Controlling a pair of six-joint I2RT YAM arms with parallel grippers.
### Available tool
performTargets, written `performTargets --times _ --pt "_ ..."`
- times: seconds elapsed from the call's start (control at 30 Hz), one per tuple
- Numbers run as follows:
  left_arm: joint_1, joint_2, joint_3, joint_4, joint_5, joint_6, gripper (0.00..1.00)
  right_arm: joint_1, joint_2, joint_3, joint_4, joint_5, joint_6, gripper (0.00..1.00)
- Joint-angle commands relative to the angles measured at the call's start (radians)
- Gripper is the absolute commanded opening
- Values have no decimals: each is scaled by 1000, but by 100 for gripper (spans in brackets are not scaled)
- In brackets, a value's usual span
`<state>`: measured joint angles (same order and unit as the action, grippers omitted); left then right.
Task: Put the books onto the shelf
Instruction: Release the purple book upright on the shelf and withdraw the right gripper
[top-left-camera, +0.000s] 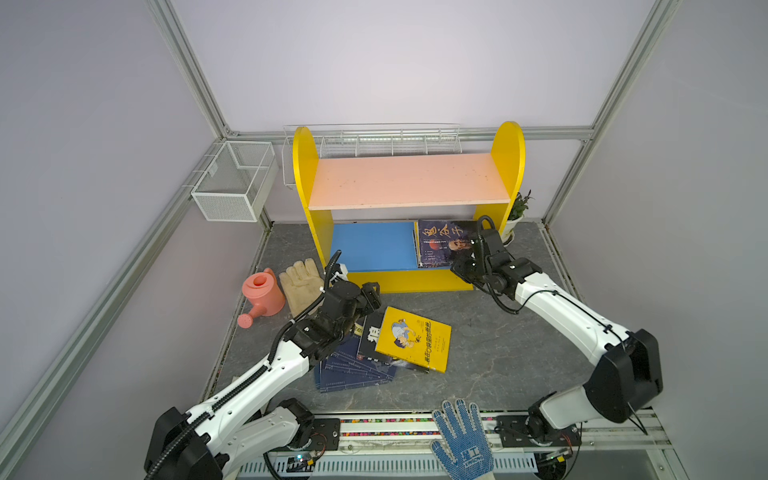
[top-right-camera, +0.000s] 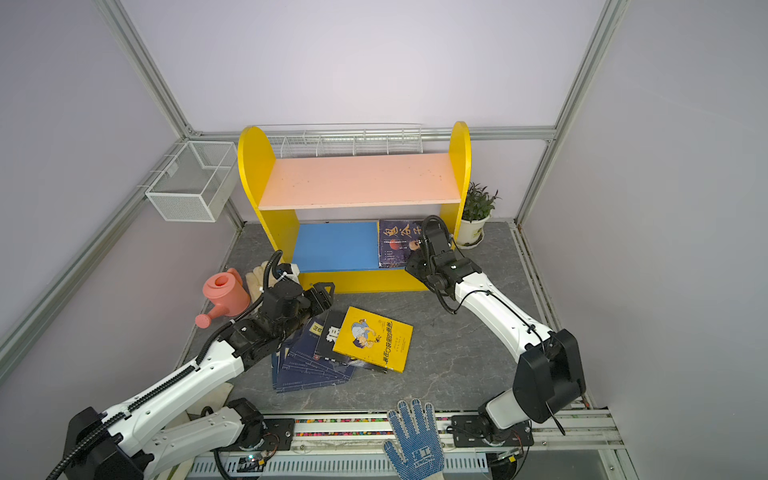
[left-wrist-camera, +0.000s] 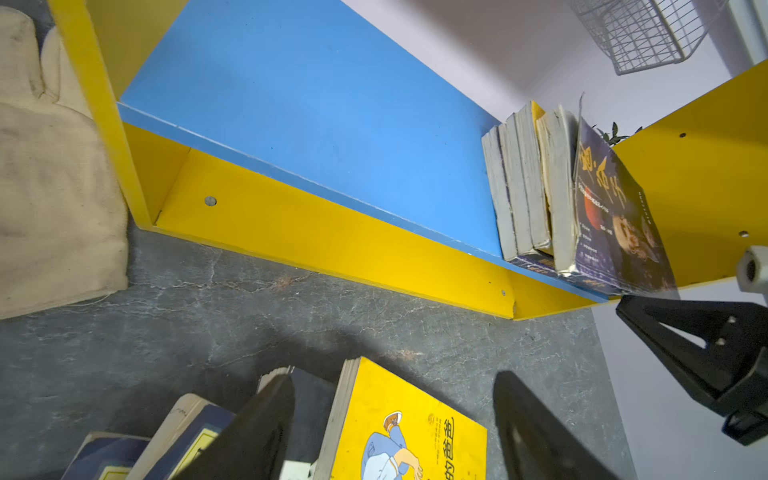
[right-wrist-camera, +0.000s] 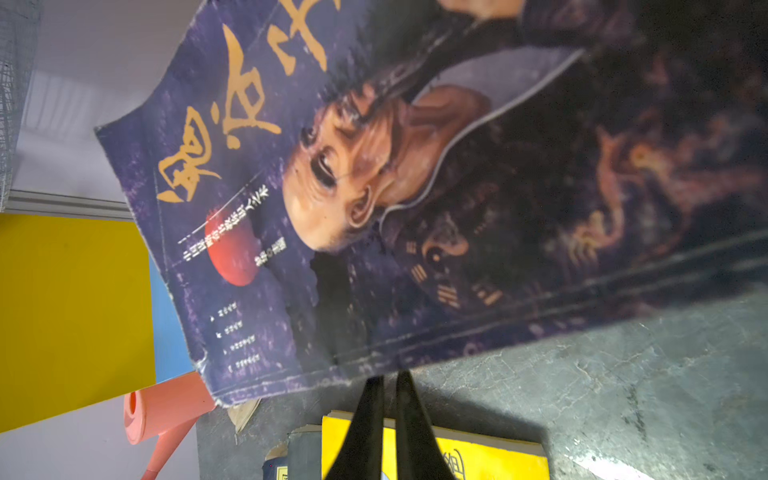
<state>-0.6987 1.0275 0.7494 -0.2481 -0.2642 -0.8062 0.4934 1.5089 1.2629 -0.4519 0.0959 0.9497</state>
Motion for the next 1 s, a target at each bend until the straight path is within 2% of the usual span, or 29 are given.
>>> performTargets --times 0.0,0.23,0.73,0.83,0.97 --pt "-2 -7 23 -43 -35 4 76 -2 32 30 19 -4 -18 11" --pt "-2 -15 18 -47 -39 9 76 -4 40 61 34 38 -48 12" --pt "-2 -4 19 -61 -38 37 76 -16 83 101 43 47 -98 12" --pt "-2 6 23 -68 -31 69 75 -14 61 80 43 44 -113 12" --pt "-2 49 38 -101 7 147 75 -12 -13 9 22 -14 -179 17"
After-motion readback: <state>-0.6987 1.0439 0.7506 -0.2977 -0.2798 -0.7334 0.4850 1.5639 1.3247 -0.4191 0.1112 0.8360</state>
